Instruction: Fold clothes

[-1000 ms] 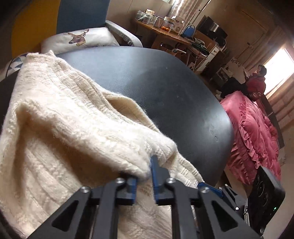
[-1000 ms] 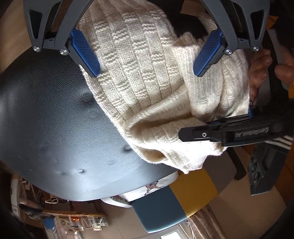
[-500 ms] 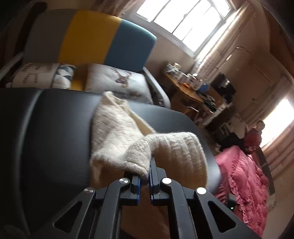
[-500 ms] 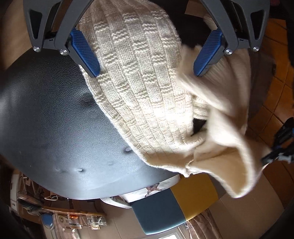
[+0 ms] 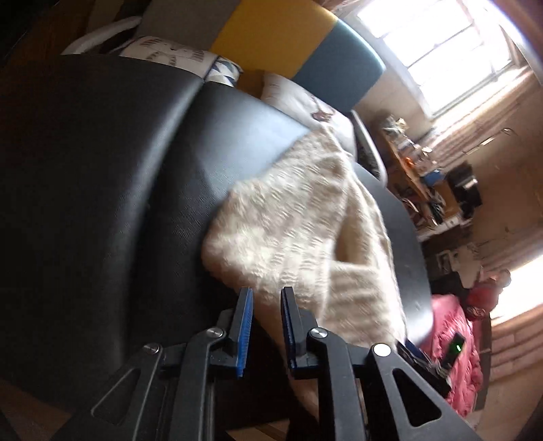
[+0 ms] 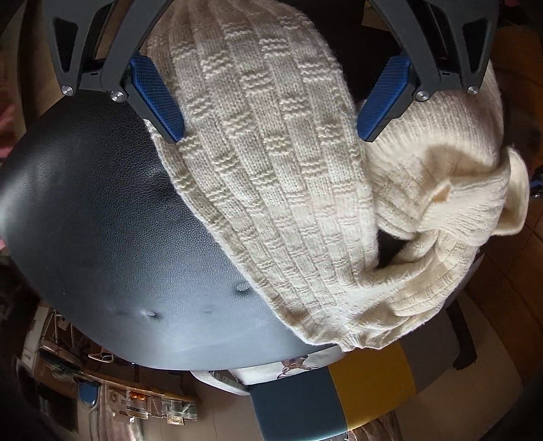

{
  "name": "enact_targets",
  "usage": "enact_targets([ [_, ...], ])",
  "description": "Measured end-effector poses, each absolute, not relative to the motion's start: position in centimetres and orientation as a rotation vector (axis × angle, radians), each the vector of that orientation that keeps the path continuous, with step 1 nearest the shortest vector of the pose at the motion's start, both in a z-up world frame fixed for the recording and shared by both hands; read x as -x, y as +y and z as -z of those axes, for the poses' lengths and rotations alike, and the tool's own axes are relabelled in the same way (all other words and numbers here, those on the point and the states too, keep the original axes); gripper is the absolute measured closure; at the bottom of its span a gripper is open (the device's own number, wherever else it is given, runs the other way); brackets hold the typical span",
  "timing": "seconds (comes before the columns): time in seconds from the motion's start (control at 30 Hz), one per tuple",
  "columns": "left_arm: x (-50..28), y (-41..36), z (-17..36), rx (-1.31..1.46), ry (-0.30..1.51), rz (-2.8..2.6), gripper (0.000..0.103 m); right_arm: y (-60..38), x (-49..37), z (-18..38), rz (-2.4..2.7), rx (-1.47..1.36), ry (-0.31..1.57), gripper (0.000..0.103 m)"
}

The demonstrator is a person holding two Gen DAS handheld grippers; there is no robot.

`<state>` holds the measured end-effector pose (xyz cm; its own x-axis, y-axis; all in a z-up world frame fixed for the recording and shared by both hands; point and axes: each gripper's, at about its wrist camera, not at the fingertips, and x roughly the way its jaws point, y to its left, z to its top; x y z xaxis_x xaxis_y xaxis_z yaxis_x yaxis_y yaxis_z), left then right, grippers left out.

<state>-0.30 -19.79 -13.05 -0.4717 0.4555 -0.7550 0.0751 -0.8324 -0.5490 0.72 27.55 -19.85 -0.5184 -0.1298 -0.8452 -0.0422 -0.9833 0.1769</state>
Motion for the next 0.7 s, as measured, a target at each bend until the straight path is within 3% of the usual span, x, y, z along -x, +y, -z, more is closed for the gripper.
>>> enact_targets([
  [0.2,-1.9,-13.9,14.6,1.500,-0.778,-2.164,0.086,27.2,-1.0,19.9,2.697,-1.530,-0.228,0.000],
  [0.37,-1.7,-12.2,18.5,1.568,-0.980,-2.020,0.086,27.0,-1.1,19.9,2.705,-1.519,-0.217,0.000],
  [0.7,-3.3,-11.9,21.8,1.426,-1.413,-1.817,0.082,26.7,-1.3,20.0,2.727,-1.500,-0.198,0.000],
])
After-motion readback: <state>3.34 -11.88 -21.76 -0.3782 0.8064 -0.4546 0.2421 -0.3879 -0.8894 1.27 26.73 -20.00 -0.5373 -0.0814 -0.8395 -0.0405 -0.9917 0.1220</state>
